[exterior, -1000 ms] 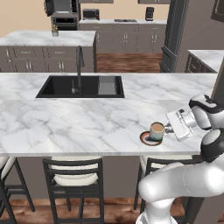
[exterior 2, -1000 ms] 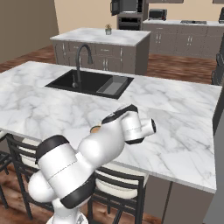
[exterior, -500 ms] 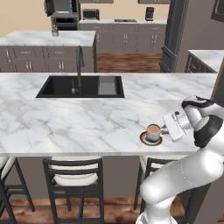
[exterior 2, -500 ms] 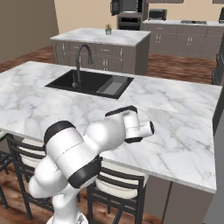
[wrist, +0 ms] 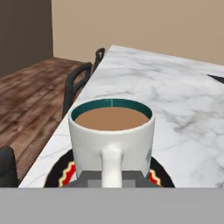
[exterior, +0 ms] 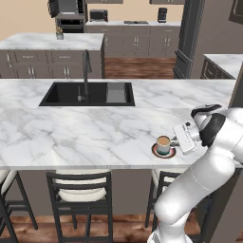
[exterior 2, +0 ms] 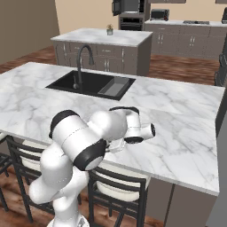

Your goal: Pick the cup of tea, navigate to the dining table, and place it on the saucer.

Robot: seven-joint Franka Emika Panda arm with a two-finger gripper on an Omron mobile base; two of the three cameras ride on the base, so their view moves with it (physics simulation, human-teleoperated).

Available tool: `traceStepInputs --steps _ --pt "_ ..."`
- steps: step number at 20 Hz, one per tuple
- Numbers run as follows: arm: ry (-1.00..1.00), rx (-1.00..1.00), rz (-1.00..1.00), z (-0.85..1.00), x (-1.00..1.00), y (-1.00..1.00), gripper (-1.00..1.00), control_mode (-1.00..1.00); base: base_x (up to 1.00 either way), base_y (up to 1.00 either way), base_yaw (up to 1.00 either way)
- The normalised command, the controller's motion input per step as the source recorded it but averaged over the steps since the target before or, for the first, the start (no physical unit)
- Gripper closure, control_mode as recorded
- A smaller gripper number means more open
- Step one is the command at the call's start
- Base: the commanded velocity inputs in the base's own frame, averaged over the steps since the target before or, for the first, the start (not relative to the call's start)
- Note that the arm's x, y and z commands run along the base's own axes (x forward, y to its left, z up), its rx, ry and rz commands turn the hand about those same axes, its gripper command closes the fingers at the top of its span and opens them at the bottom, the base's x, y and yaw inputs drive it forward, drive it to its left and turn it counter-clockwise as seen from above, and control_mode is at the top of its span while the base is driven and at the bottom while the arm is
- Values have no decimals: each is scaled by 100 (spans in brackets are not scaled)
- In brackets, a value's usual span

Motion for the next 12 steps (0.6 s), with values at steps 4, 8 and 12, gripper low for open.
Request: traceStepInputs --steps 4,8,12 --pt "0 0 1 -20 30 -4 100 -100 0 0 0" --pt "0 0 1 -20 25 -6 100 -100 0 0 0" --pt "-1 0 1 -13 6 -3 -100 -100 0 0 0"
